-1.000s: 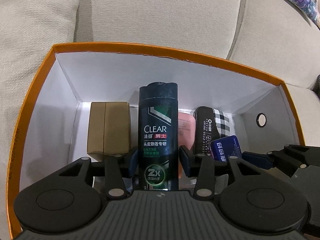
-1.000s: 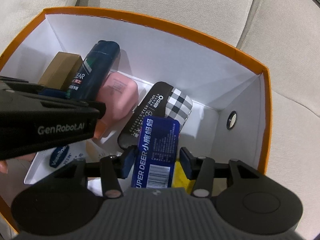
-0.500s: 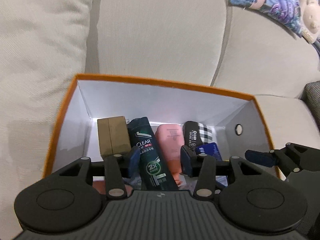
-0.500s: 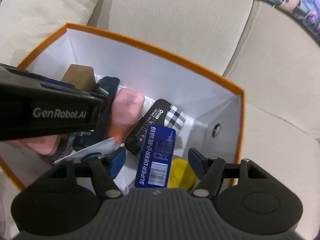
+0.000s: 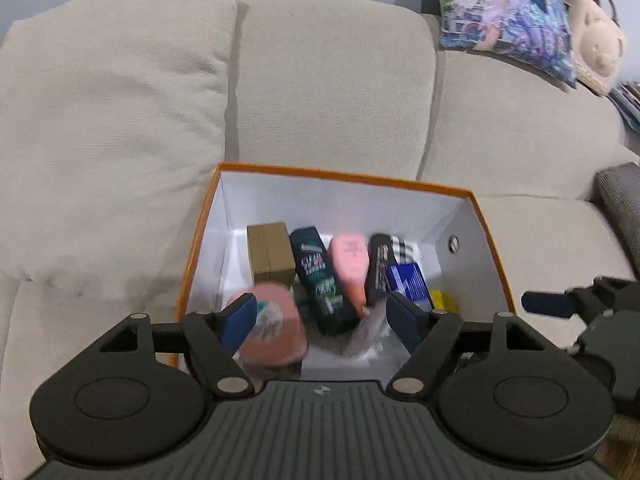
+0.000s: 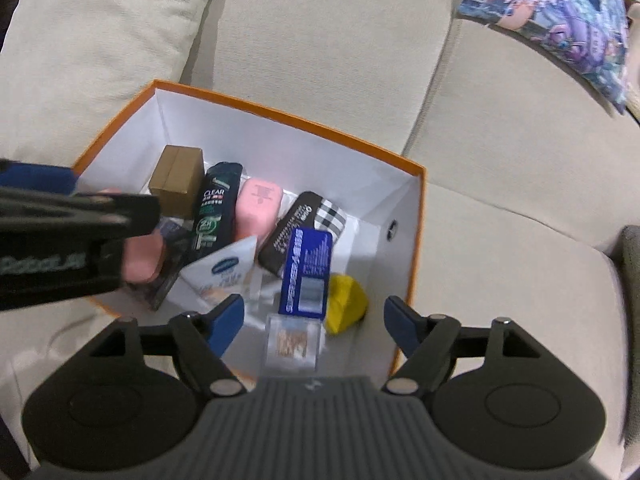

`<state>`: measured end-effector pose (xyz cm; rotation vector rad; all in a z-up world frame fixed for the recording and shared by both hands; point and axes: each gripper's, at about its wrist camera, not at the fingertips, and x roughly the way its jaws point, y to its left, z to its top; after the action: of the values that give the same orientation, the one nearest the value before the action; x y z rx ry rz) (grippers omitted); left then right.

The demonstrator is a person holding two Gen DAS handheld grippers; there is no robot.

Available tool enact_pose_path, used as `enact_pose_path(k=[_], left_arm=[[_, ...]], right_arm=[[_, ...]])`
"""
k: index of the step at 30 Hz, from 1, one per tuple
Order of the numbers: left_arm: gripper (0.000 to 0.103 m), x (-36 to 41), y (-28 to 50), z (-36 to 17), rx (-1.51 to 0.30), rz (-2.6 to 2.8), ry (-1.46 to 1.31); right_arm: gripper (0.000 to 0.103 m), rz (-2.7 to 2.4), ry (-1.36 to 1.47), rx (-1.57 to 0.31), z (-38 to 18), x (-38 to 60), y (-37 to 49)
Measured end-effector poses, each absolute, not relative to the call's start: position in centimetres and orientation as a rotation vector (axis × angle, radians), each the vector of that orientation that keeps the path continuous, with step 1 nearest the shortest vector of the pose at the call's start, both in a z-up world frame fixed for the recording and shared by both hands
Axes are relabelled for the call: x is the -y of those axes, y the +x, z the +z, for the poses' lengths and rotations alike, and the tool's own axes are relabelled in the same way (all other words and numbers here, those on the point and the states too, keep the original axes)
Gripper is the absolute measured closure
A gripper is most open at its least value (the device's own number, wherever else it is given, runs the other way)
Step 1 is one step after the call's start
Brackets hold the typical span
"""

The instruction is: Organize rigid objects

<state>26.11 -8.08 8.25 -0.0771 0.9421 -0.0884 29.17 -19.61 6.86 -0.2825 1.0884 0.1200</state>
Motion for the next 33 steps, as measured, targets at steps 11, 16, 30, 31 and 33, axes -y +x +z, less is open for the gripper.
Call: enact_pose_path(k=[11,16,30,31,33], left_arm=[[0.015,6.3,20.3,10.0,-0.962,-0.064,-0.055],[0.014,6.0,19.1,10.4,-0.976,-0.068,-0.067],[0.014,7.7,17.9,9.1,-1.015,-0.075,-0.003],[0.014,7.9,17.9,9.1,-1.017,-0.076,-0.002],[0.014,8.0,17.9,9.1,-1.018,-0.08,0.009]], right_arm=[[0.019,0.079,-0.269,-1.103,9.6,19.3,23.7],[0.019,0.063,-0.272,-1.121,9.9,18.5,22.2],[0.018,0.024,-0.243,-1.149,9.4,19.2,20.8],[0.018,0.022,-0.244,-1.15,9.3,19.3,20.8],[0.018,0.02,-0.236,-1.152,9.2,19.6,20.8]])
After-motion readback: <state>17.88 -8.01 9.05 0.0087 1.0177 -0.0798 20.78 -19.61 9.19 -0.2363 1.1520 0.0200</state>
